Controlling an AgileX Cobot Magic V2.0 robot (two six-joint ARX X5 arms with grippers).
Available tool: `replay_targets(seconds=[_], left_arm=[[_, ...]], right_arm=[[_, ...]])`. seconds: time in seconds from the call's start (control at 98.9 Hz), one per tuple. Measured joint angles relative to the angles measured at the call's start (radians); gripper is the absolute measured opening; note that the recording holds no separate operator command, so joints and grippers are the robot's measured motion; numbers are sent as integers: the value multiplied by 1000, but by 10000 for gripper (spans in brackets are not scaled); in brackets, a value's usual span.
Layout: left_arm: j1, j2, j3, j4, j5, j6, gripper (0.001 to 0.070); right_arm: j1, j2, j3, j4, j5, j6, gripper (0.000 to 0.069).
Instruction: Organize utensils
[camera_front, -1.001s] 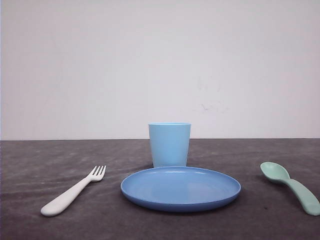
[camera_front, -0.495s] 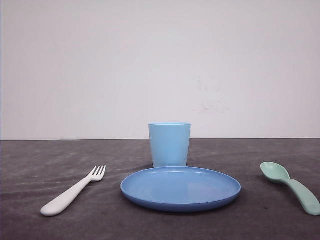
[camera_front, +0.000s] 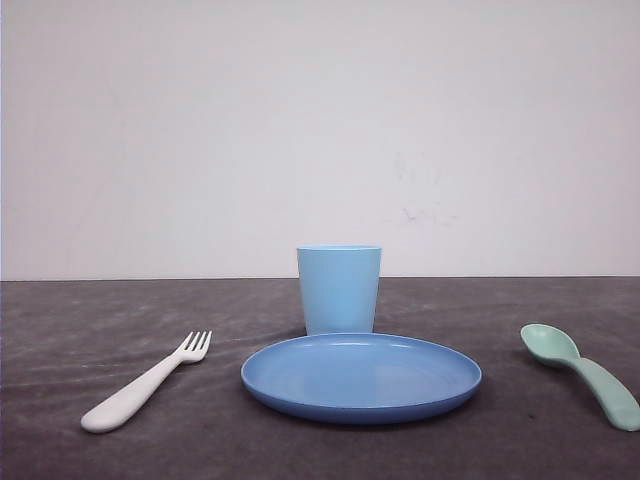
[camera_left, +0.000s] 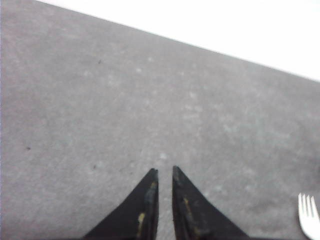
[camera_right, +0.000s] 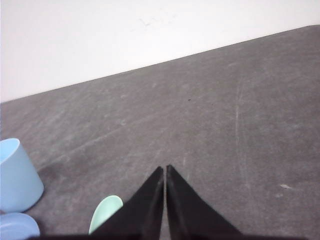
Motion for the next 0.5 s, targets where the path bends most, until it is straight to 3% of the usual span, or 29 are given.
replay_targets(seconds=[0.111, 0.283, 0.495], left_arm=[[0, 0, 0, 13, 14, -64, 25], [0, 28, 19, 35, 95, -128, 25], [0, 213, 226, 5, 140, -146, 25]], right_arm=[[0, 0, 0, 39, 0, 72, 9], [0, 21, 36, 4, -20, 207, 8], [0, 208, 301, -108, -39, 167, 8]])
